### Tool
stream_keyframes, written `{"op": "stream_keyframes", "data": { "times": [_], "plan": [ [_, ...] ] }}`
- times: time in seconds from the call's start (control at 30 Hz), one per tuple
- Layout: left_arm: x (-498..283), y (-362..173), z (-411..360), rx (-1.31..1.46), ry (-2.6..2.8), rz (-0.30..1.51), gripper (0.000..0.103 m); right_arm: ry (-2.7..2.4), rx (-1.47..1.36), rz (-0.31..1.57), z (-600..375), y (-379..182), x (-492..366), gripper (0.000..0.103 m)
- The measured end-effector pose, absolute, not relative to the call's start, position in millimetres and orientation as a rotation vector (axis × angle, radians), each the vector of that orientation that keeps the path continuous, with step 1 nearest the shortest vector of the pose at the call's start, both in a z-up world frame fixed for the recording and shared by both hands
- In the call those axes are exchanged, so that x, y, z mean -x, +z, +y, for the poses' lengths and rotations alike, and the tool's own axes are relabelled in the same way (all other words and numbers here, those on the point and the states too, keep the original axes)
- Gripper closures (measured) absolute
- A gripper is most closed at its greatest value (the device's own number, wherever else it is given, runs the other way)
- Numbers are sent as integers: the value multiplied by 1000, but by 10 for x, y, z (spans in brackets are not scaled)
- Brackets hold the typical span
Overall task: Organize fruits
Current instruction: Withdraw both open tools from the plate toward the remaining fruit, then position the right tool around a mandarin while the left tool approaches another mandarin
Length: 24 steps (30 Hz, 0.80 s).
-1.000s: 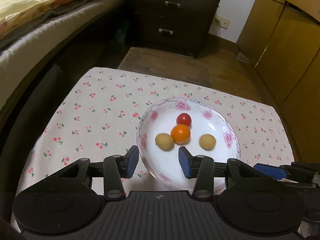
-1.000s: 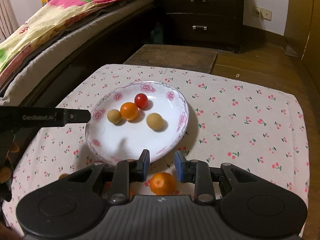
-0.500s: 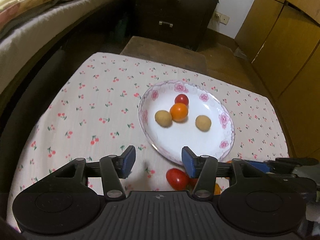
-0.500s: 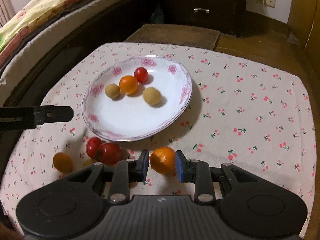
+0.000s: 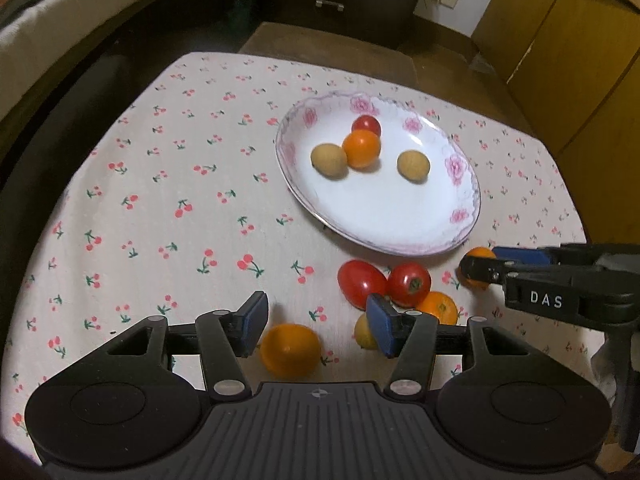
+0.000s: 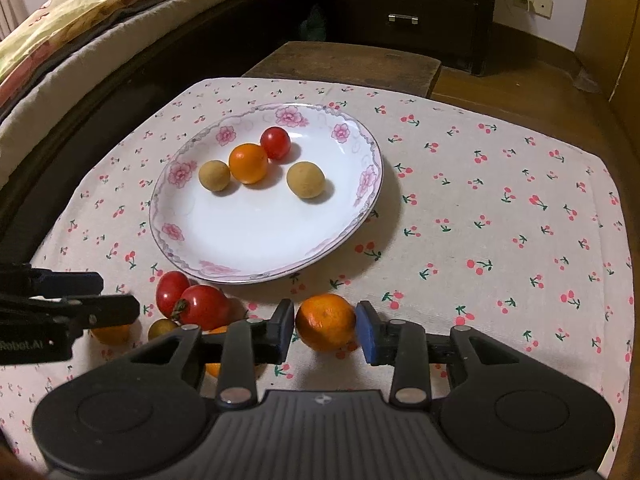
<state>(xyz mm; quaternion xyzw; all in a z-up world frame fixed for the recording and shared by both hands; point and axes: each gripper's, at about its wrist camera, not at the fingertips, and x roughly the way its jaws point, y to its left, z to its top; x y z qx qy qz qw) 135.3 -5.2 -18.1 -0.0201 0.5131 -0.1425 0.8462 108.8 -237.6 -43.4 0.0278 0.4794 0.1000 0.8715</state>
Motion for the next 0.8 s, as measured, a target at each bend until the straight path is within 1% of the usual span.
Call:
{"op": "stream_keyframes", "data": {
  "times": [0.43, 0.53, 0.7, 0.73, 0.8],
  "plan": [
    [-1311, -341, -37, 6, -290, 1127, 39, 233, -55, 1009, -2334, -543, -1132, 67],
    [-1293, -357, -34, -3, -291, 1125, 37, 238, -83, 1007, -2371, -549, -1139, 64],
    [-1274, -362, -1, 1, -290, 1123, 33, 280, -118, 996, -2373, -566, -1125, 39],
    [-1268, -363, -2, 2, -291, 1123, 30, 285, -122, 993, -2364, -570, -1122, 38],
    [-1256, -369, 4, 5, -294, 1122, 28, 293, -138, 990, -2363, -575, -1123, 31]
  ]
}}
